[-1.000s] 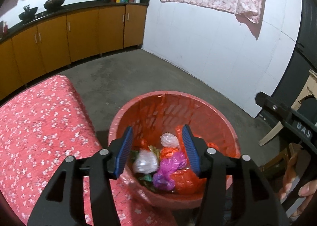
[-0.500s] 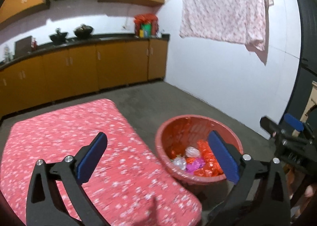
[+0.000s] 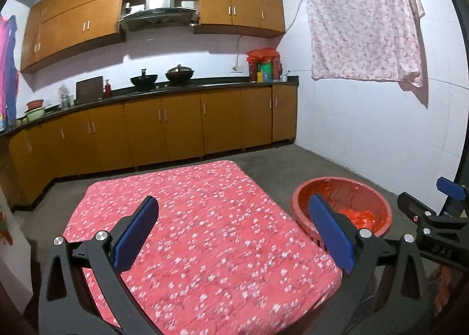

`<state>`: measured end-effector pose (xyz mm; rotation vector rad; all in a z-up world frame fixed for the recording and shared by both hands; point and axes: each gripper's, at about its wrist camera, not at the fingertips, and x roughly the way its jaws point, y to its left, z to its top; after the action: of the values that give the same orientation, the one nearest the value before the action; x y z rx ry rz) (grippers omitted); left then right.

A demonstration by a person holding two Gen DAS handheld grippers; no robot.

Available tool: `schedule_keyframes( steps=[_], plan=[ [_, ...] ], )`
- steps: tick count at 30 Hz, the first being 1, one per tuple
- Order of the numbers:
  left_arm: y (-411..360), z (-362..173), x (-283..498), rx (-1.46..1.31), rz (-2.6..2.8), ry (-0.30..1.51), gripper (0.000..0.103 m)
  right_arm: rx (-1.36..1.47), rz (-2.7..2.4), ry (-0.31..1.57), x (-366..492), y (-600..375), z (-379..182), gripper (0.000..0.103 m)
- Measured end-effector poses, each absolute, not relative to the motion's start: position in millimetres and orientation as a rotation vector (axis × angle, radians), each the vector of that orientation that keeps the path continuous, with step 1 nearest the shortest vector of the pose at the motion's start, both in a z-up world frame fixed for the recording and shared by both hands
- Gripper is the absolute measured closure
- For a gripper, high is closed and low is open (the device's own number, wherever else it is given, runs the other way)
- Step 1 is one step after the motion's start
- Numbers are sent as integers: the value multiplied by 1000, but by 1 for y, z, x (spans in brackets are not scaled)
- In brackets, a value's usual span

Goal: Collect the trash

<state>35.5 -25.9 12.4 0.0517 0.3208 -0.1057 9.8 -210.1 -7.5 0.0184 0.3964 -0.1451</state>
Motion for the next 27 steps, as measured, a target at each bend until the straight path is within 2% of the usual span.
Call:
schedule_keyframes(
  steps=[27],
  plan=[
    [-3,-1,-1,21,-64,333,2,-33,-130,361,-30,-184,-3,4]
  ],
)
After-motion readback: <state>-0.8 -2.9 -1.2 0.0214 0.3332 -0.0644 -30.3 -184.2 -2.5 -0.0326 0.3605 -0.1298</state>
